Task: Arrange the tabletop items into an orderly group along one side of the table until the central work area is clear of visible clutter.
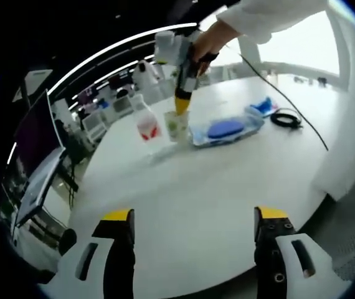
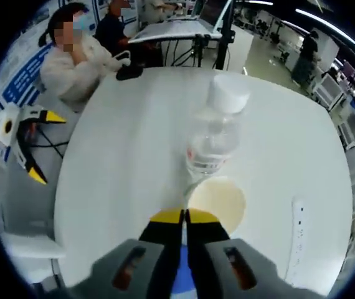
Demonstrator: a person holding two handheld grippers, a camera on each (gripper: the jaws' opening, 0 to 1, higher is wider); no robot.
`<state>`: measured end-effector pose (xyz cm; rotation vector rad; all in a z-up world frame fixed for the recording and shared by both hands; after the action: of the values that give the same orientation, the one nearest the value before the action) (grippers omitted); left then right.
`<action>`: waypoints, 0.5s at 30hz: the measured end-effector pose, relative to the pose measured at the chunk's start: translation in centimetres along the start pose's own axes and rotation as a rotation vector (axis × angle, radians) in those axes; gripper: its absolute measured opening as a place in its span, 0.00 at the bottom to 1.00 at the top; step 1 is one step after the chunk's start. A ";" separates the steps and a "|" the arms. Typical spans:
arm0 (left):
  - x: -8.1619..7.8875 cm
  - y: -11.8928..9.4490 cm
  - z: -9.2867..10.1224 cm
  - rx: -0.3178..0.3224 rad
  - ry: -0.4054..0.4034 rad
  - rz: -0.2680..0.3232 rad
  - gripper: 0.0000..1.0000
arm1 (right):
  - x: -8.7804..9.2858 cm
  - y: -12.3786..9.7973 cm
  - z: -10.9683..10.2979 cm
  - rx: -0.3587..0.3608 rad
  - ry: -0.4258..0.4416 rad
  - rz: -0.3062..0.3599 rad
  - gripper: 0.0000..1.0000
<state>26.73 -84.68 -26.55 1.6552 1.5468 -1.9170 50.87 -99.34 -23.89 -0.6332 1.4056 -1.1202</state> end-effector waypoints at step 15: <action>0.0 -0.2 -0.1 -0.002 -0.001 -0.002 0.74 | -0.2 1.4 1.1 0.000 -0.084 -0.069 0.00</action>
<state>26.67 -84.57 -26.44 1.6516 1.5502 -1.9162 52.23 -98.88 -24.92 -0.7257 1.3207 -1.1346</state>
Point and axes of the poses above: the point that each gripper's makers call its tool centre point, and the gripper's own axes: y roughly forward along the fingers, z roughly to its right, x roughly out of its underside, the point moved 5 cm from there along -y, roughly backward along the fingers, and after that the axes turned 7 degrees about x, right-handed, at the moved point
